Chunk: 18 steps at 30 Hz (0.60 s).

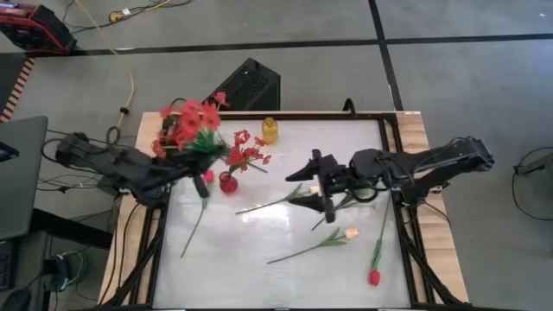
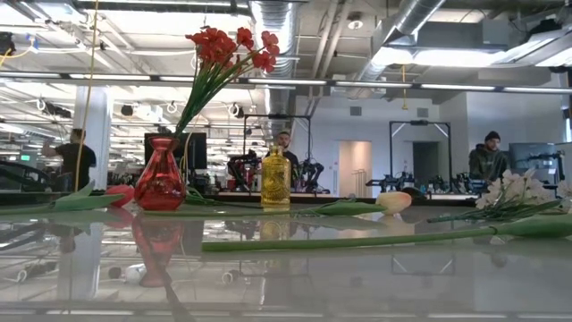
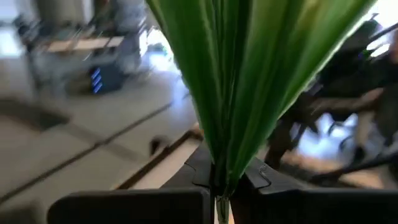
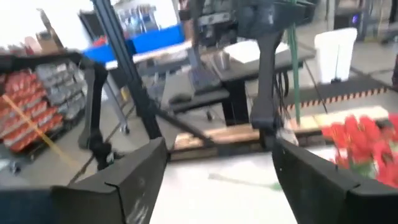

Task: Sort flowers into vase by color
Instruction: Put the red flowers into the red flower vase

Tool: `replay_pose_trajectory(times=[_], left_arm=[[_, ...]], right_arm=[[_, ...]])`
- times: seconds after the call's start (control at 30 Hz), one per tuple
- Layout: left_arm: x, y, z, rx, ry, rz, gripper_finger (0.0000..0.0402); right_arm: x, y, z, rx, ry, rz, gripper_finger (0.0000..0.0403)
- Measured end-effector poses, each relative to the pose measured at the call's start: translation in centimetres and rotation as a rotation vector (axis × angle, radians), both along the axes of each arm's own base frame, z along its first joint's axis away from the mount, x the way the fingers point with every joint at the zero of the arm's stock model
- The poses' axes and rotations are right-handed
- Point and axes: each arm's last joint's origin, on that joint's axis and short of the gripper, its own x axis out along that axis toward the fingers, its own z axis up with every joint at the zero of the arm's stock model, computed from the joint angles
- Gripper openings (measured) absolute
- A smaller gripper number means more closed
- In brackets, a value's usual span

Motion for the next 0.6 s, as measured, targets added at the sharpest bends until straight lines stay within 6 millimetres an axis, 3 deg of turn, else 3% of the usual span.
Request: replay_pose_trajectory(times=[0.13, 0.27, 0.47, 0.6], left_arm=[[-2.9, 0.8, -1.4, -0.114, 0.07, 0.096, 0.0004], [-4.3, 1.4, -3.2, -0.179, 0.148, 0.189, 0.0003], [-3.6, 1.4, -5.5, -0.171, 0.195, 0.347, 0.0003], [-2.8, 1.2, -8.9, -0.19, 0.198, 0.407, 0.0003]], right_arm=[[-1.3, 0.2, 0.1, 0.008, 0.062, 0.009, 0.0324], [-1.5, 0.5, -0.2, 0.001, 0.091, 0.021, 0.0321], [-1.3, 0.6, -0.6, -0.005, 0.114, 0.021, 0.0321], [-1.2, 0.3, -0.6, -0.005, 0.118, 0.008, 0.0321]])
